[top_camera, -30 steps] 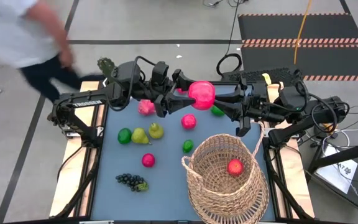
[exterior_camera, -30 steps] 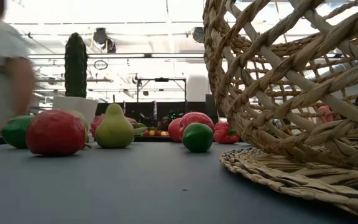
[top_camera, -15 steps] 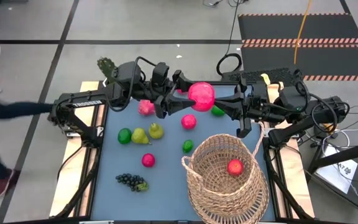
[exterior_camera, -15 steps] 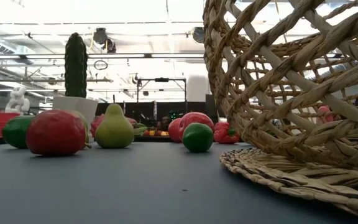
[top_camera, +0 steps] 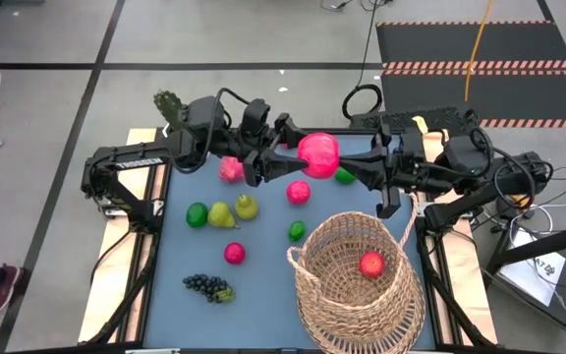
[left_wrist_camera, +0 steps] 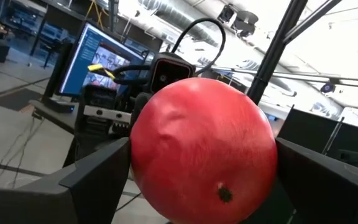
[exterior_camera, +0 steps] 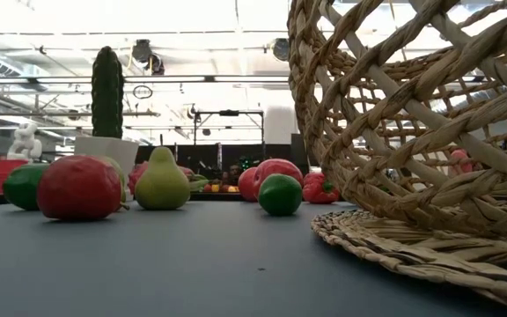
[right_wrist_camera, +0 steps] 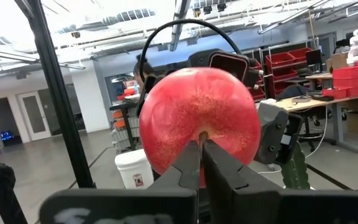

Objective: Build produce basket
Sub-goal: Put the red apple into the brown basket

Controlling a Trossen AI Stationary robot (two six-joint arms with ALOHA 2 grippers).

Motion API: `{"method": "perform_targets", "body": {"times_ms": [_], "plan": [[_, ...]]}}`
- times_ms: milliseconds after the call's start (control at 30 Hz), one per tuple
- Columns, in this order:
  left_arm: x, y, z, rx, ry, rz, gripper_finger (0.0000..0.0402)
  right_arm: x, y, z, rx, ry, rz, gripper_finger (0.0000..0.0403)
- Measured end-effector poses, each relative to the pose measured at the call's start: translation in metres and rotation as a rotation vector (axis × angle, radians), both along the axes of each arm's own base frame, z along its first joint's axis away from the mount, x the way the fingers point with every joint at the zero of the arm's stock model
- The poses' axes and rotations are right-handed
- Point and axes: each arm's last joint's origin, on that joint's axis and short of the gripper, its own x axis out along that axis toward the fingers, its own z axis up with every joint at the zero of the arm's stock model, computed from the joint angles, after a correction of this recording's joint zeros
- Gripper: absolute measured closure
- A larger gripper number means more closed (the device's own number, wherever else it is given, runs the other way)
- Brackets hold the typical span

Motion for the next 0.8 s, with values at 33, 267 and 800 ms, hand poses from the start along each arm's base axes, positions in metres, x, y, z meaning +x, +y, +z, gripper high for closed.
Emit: {"method": "perform_targets", "body": {"times_ms": [33,267,800], "plan": [[0.000,0.001,0.000,-0.001,0.001,-0.004,0.0021,-0.001,0.000,0.000,0.001,-0.002,0.000,0.0402],[-0.002,0.012,0.000,-0.045,0.027,-0.088,0.0009,-0.002,0.000,0.000,0.000,0.000,0.000,0.0402],[-0.010,0.038,-0.002,-0.054,0.084,-0.111,0.0023,-0.011,-0.003,0.001,0.038,0.020,0.010,0.0403]]}}
